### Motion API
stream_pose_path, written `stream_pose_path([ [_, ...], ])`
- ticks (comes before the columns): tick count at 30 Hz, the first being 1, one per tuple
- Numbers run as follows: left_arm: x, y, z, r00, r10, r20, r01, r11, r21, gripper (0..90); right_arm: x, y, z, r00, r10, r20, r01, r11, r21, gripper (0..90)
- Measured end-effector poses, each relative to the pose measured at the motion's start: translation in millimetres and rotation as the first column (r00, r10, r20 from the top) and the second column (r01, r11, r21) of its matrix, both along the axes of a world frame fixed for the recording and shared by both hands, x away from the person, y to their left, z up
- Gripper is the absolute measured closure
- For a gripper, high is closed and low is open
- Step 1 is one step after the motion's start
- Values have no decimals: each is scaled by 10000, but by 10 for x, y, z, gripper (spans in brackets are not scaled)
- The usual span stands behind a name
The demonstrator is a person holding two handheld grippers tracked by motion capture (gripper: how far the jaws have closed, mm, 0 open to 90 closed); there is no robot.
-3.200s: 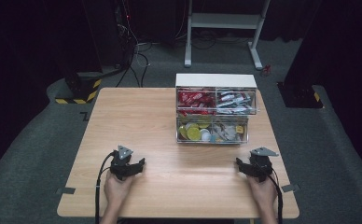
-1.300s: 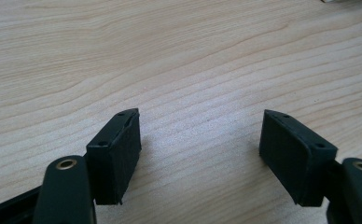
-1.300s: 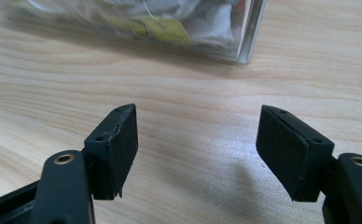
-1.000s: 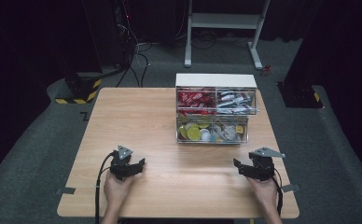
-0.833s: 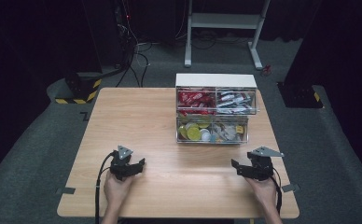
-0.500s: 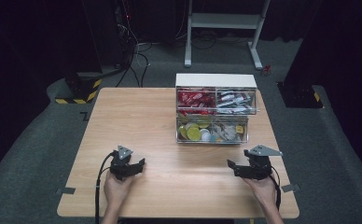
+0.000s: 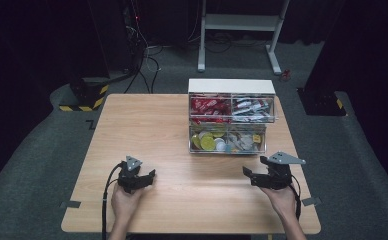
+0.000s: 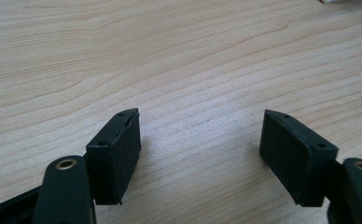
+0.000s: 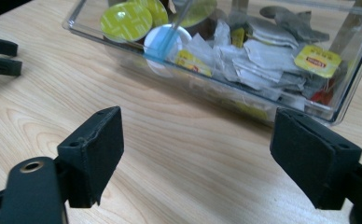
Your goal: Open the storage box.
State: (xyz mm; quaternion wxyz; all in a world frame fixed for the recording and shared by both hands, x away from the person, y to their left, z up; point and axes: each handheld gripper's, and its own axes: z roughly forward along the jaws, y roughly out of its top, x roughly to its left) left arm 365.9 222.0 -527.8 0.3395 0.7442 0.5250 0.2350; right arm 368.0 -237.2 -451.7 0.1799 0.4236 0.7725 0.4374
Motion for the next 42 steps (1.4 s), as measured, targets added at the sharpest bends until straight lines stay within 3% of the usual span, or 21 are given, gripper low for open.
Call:
stream_pose_path([
  [17,0,-1,0,10000,8,3,-8,10000,-6,294,76,68,179,9992,397,110,-399,9990,198,178],
  [23,0,-2,-1,10000,16,8,-16,10000,-19,293,89,97,238,9986,405,346,-411,9990,151,206],
  [29,0,0,0,10000,-1,3,1,10000,3,293,151,155,309,9985,459,292,-460,9989,33,232],
  [42,0,6,4,10000,-41,-54,41,10000,2,293,294,295,500,9966,488,666,-456,9978,-488,300],
])
